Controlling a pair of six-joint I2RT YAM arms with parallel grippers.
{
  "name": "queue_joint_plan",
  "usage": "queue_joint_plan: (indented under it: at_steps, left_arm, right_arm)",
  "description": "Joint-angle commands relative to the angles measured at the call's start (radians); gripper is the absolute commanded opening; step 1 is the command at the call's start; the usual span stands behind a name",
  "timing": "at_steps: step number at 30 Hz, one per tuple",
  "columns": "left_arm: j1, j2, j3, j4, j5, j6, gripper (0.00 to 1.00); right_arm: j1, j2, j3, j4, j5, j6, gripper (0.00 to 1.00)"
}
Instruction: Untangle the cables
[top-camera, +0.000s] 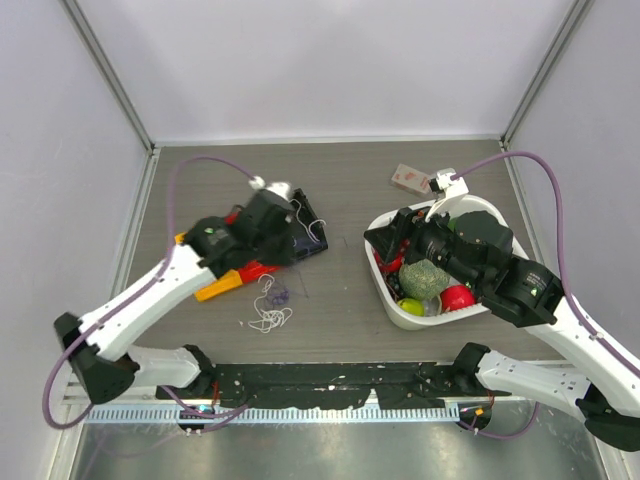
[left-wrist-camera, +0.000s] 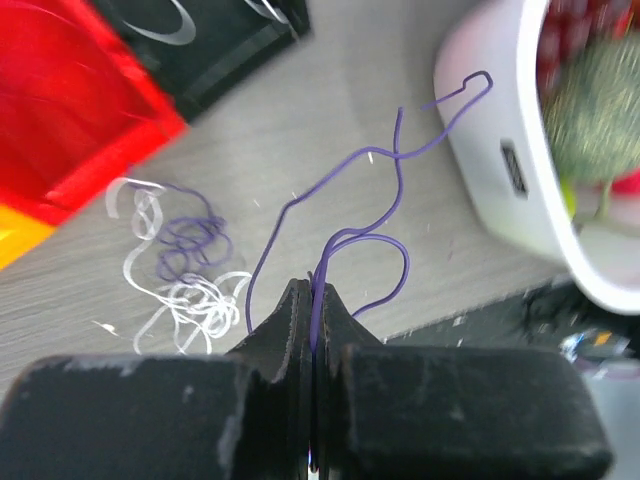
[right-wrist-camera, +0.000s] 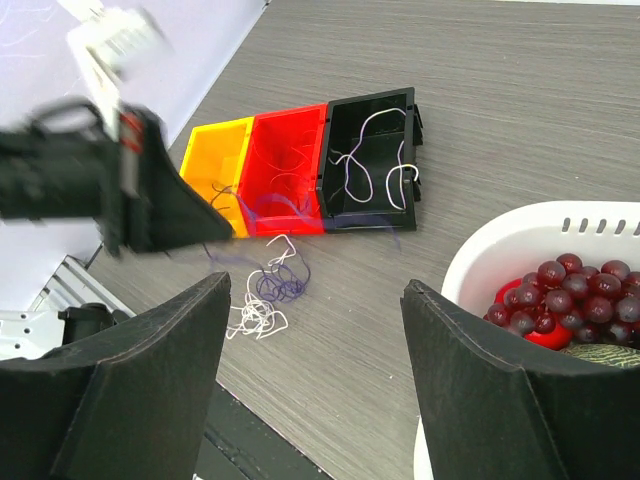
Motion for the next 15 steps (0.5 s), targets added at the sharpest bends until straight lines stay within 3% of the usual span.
queue_joint_plan:
  at_steps: [1, 10, 15]
  left_arm:
    - [0.176, -0.119, 0.091, -0.102, -0.042, -0.053, 0.00]
    - [0.621, -0.096, 0.158, -0.353, -0.104, -0.140, 0.00]
    - [0.694, -0.116, 0.096, -0.361, -0.051, -0.209, 0.00]
  right_arm:
    - [-0.003, 0.005, 0.014, 0.029, 0.022, 0.008, 0.74]
    - [-0.003, 0.019, 0.009, 0.038, 0.008, -0.012, 0.74]
    - [-0.004, 0.011, 0.001, 0.038, 0.020, -0.030, 0.74]
